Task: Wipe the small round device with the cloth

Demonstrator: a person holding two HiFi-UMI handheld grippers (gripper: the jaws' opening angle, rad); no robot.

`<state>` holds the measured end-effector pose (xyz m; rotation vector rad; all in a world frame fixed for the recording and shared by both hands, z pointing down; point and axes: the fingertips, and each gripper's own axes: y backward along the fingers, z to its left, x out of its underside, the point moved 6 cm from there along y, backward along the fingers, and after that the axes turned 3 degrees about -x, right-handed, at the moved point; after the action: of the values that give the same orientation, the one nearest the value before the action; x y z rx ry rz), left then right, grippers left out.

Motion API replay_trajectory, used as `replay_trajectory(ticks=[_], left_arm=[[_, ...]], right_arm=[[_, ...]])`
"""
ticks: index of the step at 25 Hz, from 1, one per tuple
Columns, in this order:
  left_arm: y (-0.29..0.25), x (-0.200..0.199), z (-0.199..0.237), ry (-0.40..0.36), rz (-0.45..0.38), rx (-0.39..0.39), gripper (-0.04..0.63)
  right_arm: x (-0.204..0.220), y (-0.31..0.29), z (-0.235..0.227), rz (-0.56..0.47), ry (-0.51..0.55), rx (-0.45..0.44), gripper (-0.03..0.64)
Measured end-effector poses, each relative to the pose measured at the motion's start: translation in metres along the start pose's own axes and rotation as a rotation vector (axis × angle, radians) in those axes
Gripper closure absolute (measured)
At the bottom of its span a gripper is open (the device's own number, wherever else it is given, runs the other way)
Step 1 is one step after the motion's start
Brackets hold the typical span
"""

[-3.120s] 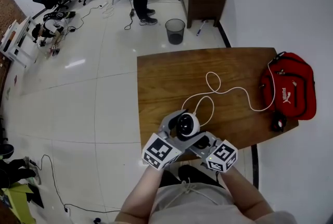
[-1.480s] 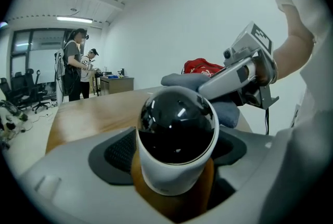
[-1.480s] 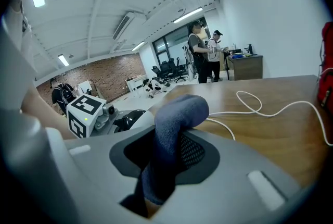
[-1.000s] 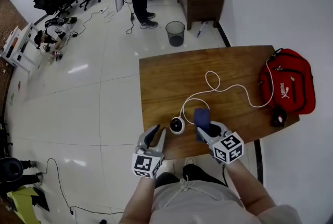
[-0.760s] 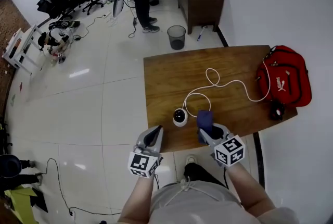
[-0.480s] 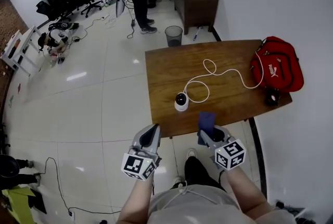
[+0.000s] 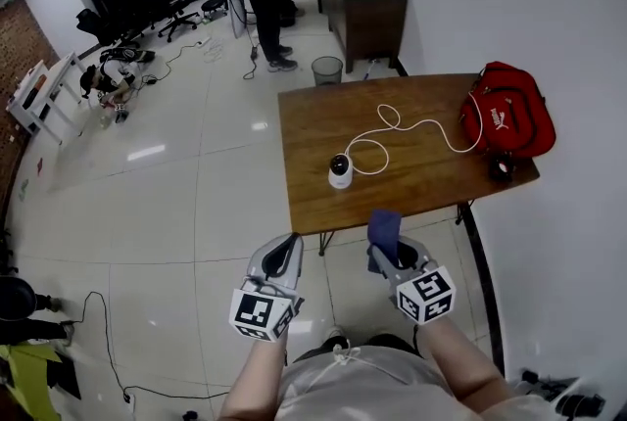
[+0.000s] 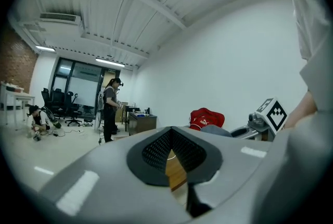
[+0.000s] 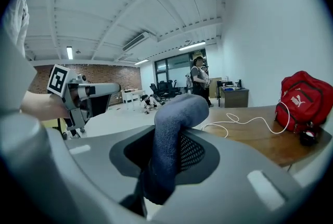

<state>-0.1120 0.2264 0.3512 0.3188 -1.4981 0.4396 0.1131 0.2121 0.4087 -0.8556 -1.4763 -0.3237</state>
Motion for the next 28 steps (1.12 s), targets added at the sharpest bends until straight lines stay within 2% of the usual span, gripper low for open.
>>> replay_trajectory(ticks=[3,6,13,19,24,28], left_arm=[[-0.001,-0.006,-0.009,-0.013,-0.006,-0.011,0.589],[0.000,-0.005,-0.018,0.009,0.002,-0.018,0.589],[-0.006,0.002,-0.044,0.017,0.022,0.004,0.589],[-0.005,-0.005,-0.048,0.039,0.011,0.025,0.589],[-0.008,-0.002,-0.051,0.032,0.020,0.041,0.589],[-0.005,0.001,-0.050,-0.007,0.061,0.048,0.589]], right_arm=[[0.001,0.006,-0.001,0.019,0.005,0.018,0.506],[0.001,0.015,0.000,0.035,0.002,0.018,0.508],[0.000,0.030,0.001,0.030,0.031,-0.019,0.512],[-0.003,0.036,0.004,0.023,0.051,-0.023,0.514],[-0.002,0.038,0.001,0.019,0.046,-0.009,0.514],[-0.001,0.036,0.006,0.014,0.025,-0.005,0.514]])
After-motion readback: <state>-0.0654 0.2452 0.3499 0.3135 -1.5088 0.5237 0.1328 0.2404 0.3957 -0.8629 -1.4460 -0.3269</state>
